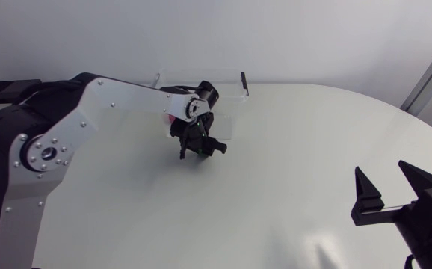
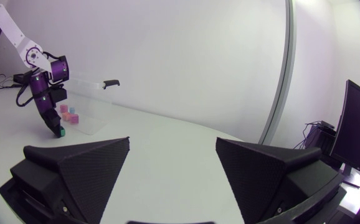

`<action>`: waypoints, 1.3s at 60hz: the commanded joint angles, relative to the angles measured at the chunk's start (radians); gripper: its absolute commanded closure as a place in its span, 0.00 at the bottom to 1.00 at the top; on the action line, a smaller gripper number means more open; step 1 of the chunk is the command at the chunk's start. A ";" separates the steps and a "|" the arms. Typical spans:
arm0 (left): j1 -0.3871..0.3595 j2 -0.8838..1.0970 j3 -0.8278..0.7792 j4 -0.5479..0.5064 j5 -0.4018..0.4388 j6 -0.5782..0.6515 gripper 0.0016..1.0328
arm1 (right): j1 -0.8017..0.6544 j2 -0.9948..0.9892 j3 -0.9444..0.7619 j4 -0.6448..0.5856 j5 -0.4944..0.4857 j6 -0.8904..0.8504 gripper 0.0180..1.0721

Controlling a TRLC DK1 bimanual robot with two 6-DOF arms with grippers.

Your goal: Place the duplo bricks in the container

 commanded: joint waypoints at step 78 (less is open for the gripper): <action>0.197 -0.297 0.053 0.088 -0.029 0.135 0.04 | -0.006 -0.006 -0.020 0.009 -0.009 -0.012 0.05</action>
